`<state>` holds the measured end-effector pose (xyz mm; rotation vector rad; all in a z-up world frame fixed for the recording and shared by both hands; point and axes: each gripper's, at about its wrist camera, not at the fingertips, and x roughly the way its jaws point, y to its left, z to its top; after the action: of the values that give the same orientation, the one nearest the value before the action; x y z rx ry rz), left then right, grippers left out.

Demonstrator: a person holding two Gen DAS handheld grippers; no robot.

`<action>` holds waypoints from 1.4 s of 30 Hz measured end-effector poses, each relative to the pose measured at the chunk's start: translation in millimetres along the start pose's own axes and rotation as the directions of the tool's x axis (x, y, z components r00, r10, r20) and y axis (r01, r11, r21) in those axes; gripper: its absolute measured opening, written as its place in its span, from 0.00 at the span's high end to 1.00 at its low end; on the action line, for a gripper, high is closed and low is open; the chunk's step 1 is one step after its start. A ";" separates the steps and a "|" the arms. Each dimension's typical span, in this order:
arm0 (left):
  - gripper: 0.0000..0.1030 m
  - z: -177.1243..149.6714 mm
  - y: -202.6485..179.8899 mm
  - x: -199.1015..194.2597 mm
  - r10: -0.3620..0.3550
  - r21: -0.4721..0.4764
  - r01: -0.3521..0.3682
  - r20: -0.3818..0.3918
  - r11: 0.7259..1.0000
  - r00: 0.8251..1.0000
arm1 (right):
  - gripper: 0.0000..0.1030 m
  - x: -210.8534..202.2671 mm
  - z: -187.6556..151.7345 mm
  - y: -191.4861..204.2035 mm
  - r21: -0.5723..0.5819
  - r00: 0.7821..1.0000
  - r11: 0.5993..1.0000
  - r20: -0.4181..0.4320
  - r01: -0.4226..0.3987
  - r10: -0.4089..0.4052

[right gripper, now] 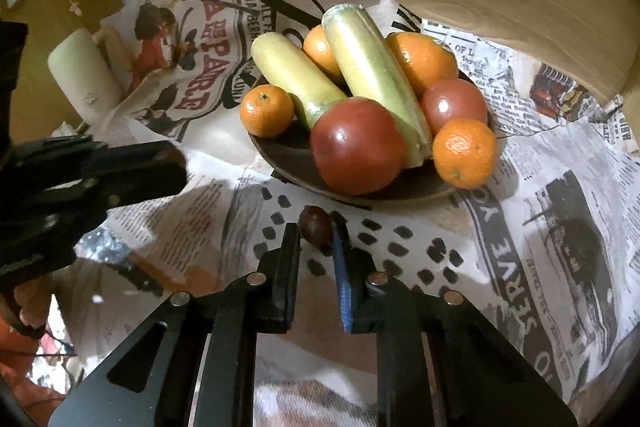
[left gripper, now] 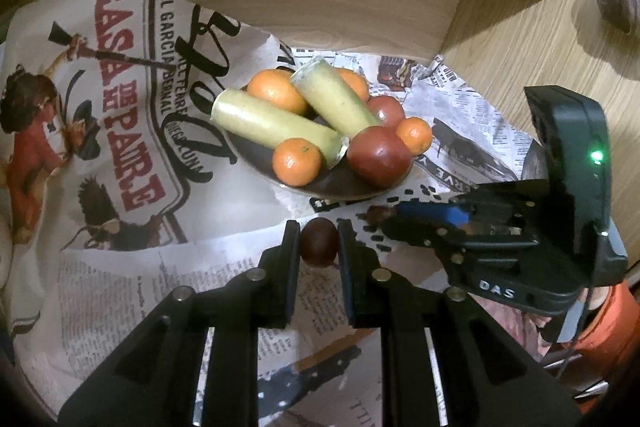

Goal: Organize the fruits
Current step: 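Grasp a small dark brown fruit with the left tool while the right tool grasps another, then carry both dark brown fruits to the plate and lower them onto it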

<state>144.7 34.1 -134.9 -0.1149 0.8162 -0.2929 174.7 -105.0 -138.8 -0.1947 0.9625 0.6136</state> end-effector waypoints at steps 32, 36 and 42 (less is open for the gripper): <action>0.83 23.1 -7.0 26.2 -0.002 -0.002 0.002 -0.027 1.000 1.000 | 0.84 -15.2 5.3 -12.8 -0.014 0.999 1.000 0.034 -0.016 0.017; 0.83 28.8 -8.9 36.7 0.005 -0.001 -0.005 -0.040 1.000 0.999 | 0.84 -30.9 10.6 -19.6 -0.003 0.997 1.000 0.081 0.006 -0.005; 0.83 35.0 -13.9 48.8 0.008 0.010 -0.008 -0.053 1.000 0.999 | 0.84 -32.5 18.9 -35.4 0.029 0.993 0.999 0.109 0.036 -0.039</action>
<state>199.0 5.7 -142.3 -0.0945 0.8679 -0.2934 194.6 -139.0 -105.4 -0.1528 0.8591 0.5707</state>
